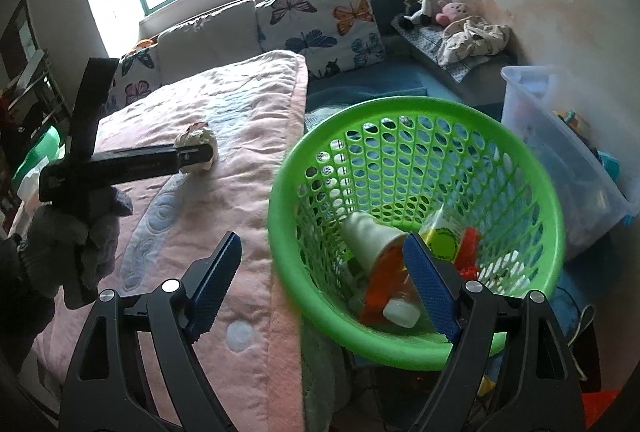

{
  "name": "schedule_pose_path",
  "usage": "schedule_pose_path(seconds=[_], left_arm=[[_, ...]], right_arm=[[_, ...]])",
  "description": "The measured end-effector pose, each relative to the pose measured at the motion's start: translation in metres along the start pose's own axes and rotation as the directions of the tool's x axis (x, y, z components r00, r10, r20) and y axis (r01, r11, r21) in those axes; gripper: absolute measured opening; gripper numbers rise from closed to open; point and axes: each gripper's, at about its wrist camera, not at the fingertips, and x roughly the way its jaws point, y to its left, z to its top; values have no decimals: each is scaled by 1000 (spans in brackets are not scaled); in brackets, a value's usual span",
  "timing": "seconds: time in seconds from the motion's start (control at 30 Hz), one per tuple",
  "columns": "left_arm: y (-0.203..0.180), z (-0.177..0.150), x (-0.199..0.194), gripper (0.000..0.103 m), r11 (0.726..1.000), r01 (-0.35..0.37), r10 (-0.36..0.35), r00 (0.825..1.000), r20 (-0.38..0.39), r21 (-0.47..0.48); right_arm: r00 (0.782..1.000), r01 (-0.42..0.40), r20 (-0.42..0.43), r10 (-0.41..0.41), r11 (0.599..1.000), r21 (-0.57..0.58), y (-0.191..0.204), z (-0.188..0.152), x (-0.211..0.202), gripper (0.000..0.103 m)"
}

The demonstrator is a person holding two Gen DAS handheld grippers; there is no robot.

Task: Collect trash
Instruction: 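Move the left tool to the crumpled white paper and grasp it, then carry the crumpled paper with the left tool and release it into the basket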

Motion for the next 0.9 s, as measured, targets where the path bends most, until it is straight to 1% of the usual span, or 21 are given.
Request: schedule_pose_path(seconds=[0.13,0.23,0.37,0.47,0.6,0.8,0.9], left_arm=[[-4,1,-6,48,1000,6,-6,1000,26,18],[-8,-1,-14,44,1000,16,-17,999,36,26],[-16,-6,-29,43,999,26,-28,998,57,42],[-25,-10,-43,43,997,50,-53,996,76,50],[-38,-17,-57,43,994,82,-87,993,83,67],[-66,-22,-66,43,987,124,-133,988,82,106],[-79,-23,-65,43,983,144,-153,985,76,111]], right_arm=[[1000,1,-3,-1,1000,0,1,-1,1,83],[1000,0,-1,0,1000,1,0,-2,-2,83],[1000,-3,10,3,1000,-1,2,-3,-8,83],[1000,-6,18,6,1000,-1,2,-4,-12,83],[1000,-2,31,2,1000,4,-1,-4,-19,83],[999,23,44,-24,999,27,-13,-8,-32,82],[998,40,45,-41,999,35,-21,-11,-37,81]])
